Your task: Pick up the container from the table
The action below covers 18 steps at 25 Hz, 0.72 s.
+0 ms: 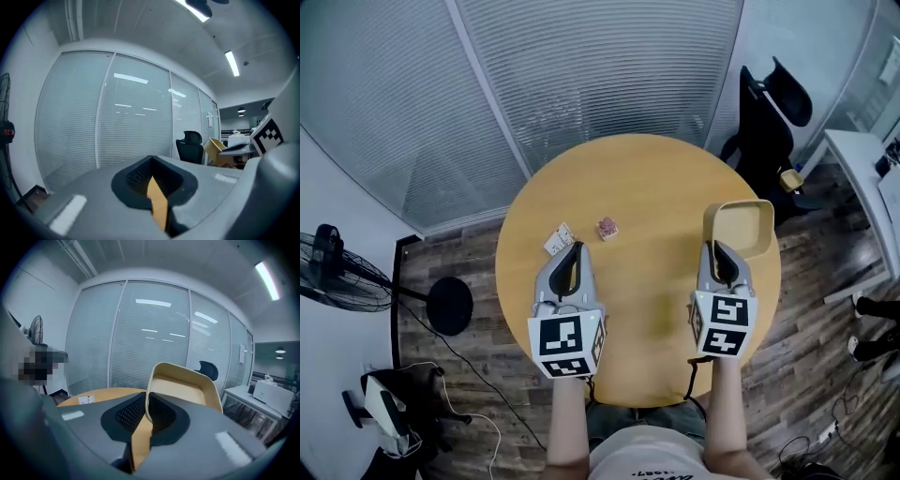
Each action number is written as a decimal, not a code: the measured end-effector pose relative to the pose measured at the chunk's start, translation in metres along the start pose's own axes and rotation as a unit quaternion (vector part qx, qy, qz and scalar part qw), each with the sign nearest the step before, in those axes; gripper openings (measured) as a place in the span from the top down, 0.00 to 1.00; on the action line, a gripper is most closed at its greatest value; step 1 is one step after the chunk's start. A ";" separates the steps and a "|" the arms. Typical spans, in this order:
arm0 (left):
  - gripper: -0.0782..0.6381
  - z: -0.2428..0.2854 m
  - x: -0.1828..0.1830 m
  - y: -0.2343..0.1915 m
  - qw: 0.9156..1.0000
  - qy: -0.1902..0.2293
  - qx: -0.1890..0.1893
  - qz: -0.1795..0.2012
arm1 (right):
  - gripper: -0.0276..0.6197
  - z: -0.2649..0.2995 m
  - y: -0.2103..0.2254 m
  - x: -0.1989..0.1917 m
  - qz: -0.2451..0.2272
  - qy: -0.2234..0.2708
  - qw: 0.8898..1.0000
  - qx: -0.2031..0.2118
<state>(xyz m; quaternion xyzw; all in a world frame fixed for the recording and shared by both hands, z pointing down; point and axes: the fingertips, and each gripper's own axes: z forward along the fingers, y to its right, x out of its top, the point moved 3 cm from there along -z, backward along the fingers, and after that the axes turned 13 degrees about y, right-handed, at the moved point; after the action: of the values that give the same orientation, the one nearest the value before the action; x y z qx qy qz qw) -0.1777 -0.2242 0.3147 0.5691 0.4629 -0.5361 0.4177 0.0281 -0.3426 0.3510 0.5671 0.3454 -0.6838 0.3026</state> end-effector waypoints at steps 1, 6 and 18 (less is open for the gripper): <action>0.89 -0.001 0.004 -0.001 1.000 0.004 0.001 0.001 | 0.88 -0.001 0.000 0.004 0.001 0.005 1.000 0.000; 0.89 -0.005 0.025 -0.001 1.000 0.028 0.005 0.006 | 0.88 -0.009 0.003 0.024 0.000 0.030 1.000 -0.003; 0.89 -0.013 0.050 -0.004 0.998 0.058 0.009 0.012 | 0.88 -0.021 0.005 0.053 0.005 0.074 0.997 -0.007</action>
<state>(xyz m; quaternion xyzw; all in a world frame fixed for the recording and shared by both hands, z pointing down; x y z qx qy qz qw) -0.1792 -0.2064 0.2657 0.6086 0.4742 -0.5016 0.3913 0.0349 -0.3294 0.2956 0.6156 0.3688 -0.6361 0.2837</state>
